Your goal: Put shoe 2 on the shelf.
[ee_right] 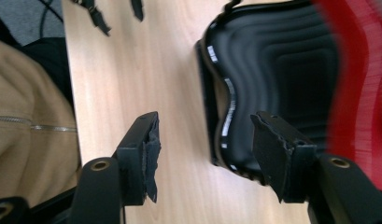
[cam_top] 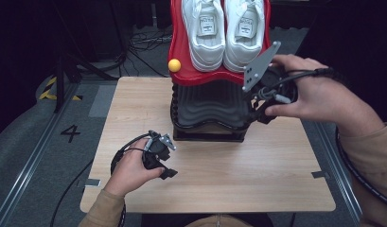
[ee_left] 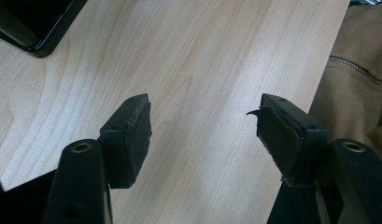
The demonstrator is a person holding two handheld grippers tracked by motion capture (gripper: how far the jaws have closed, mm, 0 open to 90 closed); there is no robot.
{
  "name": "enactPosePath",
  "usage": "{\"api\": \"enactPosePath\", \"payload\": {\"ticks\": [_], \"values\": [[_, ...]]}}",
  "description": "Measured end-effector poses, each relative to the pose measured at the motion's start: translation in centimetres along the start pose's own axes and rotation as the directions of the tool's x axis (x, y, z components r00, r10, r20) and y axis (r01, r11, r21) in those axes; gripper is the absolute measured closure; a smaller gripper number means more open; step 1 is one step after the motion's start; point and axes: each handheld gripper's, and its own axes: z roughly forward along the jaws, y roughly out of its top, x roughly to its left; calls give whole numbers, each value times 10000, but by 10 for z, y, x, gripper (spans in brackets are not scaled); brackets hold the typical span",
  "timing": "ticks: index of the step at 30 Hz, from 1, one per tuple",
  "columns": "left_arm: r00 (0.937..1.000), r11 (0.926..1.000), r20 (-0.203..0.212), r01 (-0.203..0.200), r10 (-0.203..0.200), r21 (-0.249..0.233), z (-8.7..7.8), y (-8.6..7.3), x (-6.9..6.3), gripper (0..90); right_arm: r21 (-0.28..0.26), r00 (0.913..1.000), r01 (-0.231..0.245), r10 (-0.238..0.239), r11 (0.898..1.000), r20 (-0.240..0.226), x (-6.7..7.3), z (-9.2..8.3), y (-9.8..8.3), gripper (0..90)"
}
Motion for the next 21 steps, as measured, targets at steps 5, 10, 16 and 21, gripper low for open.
{"api": "enactPosePath", "payload": {"ticks": [5,10,16,21], "values": [[10000,10000,49,-41,41,47,1,0,0,360,117,9997,68,-65,9999,-252,9,25,-9,414],[10000,10000,39,-55,55,74,2,1,-1,360,330,9978,106,-84,9994,-663,20,55,-20,403],[9999,10000,74,-78,78,58,3,2,-2,360,418,9921,41,11,9991,-1255,31,93,-35,399],[9999,9999,68,-118,117,104,5,4,-2,360,458,9873,-85,157,9989,-1583,35,114,-46,386]]}}
